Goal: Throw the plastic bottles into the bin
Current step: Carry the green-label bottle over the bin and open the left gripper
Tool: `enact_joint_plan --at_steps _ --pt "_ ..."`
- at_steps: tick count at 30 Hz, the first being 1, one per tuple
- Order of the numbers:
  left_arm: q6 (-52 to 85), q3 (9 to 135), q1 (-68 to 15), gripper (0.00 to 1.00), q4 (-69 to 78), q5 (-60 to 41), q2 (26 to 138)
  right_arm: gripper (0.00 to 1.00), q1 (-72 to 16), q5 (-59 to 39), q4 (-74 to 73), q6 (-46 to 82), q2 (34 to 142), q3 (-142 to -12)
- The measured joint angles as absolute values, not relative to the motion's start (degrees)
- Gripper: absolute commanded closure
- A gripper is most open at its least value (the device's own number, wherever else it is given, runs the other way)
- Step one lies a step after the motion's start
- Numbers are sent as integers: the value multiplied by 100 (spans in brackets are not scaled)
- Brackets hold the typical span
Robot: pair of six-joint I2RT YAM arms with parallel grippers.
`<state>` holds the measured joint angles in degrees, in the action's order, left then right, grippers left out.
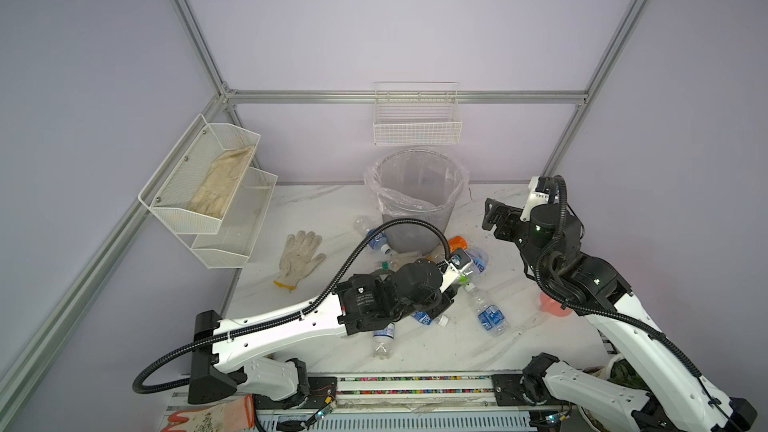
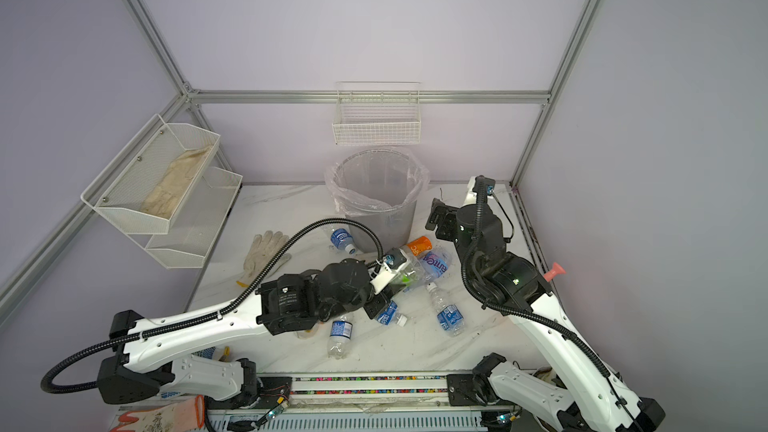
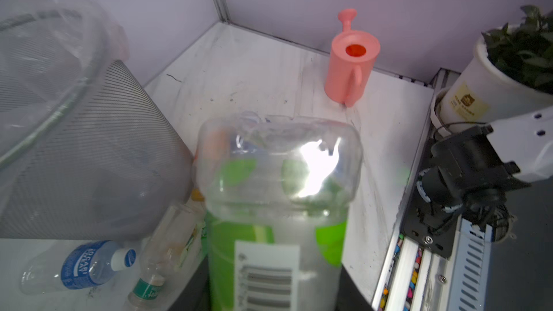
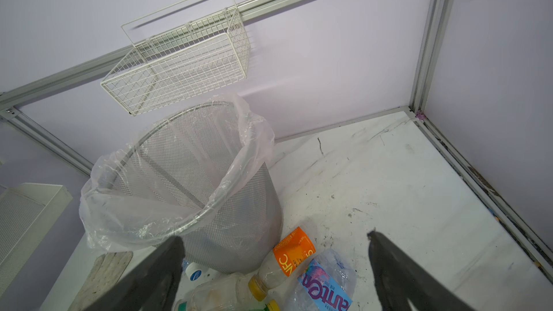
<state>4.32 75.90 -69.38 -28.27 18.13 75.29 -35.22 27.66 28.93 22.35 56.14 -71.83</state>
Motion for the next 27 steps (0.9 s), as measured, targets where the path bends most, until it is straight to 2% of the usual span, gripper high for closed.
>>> enact_joint_plan --at_steps 17,27 --pt "-121 7596 -5662 79 -947 2139 6040 3 -3514 2193 2897 2318 5675 -6445" --pt "-287 7596 -5476 80 139 2147 5666 3 -3514 1894 2902 2318 5765 -6401"
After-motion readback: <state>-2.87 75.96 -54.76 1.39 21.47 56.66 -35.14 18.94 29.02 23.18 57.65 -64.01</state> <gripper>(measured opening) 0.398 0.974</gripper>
